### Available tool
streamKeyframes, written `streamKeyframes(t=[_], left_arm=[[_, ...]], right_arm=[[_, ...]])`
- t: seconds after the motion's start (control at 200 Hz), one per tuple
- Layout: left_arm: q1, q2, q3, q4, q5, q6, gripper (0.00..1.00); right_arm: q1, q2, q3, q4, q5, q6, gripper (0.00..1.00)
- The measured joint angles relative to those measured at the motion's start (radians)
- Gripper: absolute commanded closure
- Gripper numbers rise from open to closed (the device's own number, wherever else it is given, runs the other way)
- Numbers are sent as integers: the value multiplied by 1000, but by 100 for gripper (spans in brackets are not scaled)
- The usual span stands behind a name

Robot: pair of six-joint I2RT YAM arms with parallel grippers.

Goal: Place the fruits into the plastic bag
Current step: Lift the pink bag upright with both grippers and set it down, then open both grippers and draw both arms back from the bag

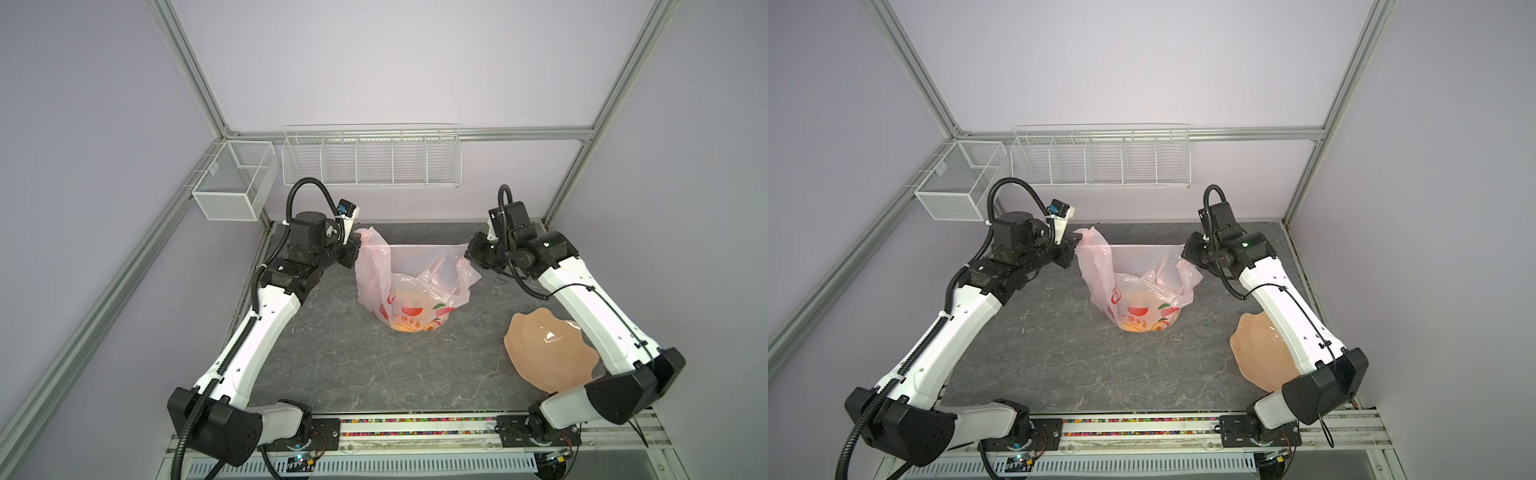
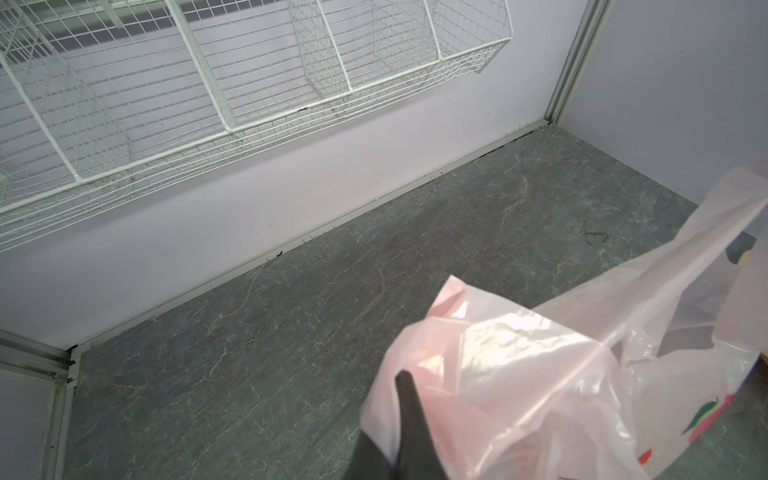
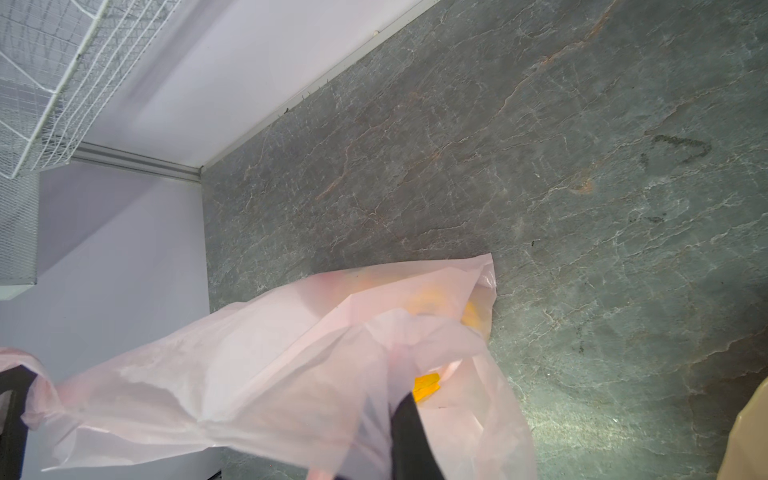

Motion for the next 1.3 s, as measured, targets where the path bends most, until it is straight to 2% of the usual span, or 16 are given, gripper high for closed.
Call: streamKeyframes(t=[0.11,0.245,0.35,0.445,0.515,0.59,0.69,0.785,0.925,1.095,1.305], left_arm=[[6,18,-11,50,10,-24,100],[10,35,-15,97,13,-62,98],[21,37,-22,113,10,-101,83],[27,31,-23,128,2,-131,61],[29,18,-23,142,-1,-166,52],[30,-7,-23,156,1,-206,41],[31,-38,-20,174,7,-251,31],[31,-51,-8,179,13,-287,25],[31,-57,25,179,14,-342,19],[31,-67,103,159,13,-386,17],[31,-95,164,148,14,-419,14]], right_arm=[[-8,-4,-74,53,1,10,92],[-20,0,-103,85,-7,16,76],[-27,-1,-103,108,-9,2,63],[-37,-3,-102,108,-10,-6,53],[-49,-7,-102,101,-11,-18,46],[-64,-16,-101,85,-16,-36,33],[-83,-34,-99,63,-22,-58,13],[-97,-59,-86,32,-26,-76,3],[-127,-97,-32,-21,-29,-109,0],[-200,-164,24,-89,-29,-142,5],[-308,-236,18,-165,-27,-155,4]])
